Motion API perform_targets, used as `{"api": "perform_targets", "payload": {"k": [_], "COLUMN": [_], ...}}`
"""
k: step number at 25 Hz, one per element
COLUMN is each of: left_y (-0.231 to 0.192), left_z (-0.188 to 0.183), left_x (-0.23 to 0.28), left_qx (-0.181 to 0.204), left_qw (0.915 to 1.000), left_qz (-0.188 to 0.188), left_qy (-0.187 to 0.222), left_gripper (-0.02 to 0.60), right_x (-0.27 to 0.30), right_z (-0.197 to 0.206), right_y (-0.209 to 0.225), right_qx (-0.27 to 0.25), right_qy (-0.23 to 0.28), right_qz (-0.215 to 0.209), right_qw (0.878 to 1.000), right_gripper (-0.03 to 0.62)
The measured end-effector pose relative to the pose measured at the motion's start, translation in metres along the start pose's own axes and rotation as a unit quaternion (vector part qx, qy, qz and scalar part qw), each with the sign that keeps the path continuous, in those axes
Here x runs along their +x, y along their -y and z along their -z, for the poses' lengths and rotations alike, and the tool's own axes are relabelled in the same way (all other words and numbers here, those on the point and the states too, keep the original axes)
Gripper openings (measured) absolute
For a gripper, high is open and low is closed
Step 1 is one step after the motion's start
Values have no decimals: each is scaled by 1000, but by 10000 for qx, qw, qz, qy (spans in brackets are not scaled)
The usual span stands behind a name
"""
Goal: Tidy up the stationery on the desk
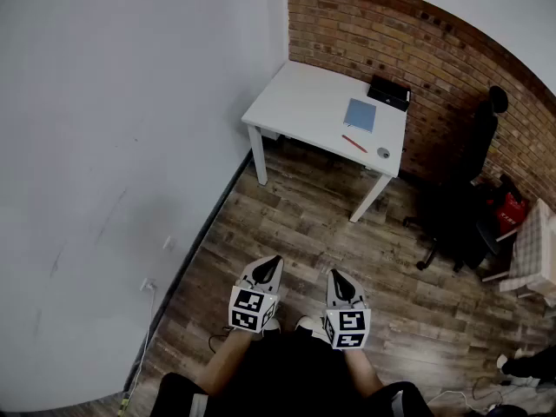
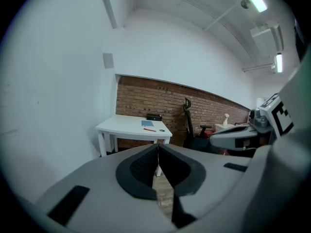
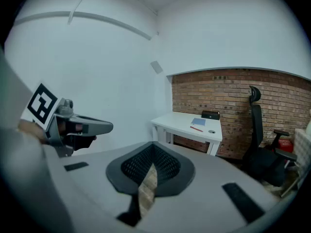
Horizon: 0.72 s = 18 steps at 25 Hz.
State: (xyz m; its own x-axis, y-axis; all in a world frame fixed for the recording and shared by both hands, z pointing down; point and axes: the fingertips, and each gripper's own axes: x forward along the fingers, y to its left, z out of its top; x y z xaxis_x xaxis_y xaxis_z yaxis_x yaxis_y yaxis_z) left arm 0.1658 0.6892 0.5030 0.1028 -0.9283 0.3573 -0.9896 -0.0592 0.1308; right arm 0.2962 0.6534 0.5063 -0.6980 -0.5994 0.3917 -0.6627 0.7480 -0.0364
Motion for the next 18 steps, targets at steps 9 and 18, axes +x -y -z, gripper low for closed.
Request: {"api": "perform_targets", "payload": {"k": [9,18], "left_y": [1,10], "left_z": [5,1], "left_x": [0,12], "left_qx": [8,65], "left_qw": [10000,9999], "left_qz": [9,83], "left_qy": [-44,-89], "left_gripper": [15,15], "right_x": [-1,0], "right_z": [-3,3], "right_y": [9,23], "right_qx": [138,468], "right_qy": [143,-22], "right_qz": [217,145], "right_qw": [9996,9988], "right_gripper": [23,23]}}
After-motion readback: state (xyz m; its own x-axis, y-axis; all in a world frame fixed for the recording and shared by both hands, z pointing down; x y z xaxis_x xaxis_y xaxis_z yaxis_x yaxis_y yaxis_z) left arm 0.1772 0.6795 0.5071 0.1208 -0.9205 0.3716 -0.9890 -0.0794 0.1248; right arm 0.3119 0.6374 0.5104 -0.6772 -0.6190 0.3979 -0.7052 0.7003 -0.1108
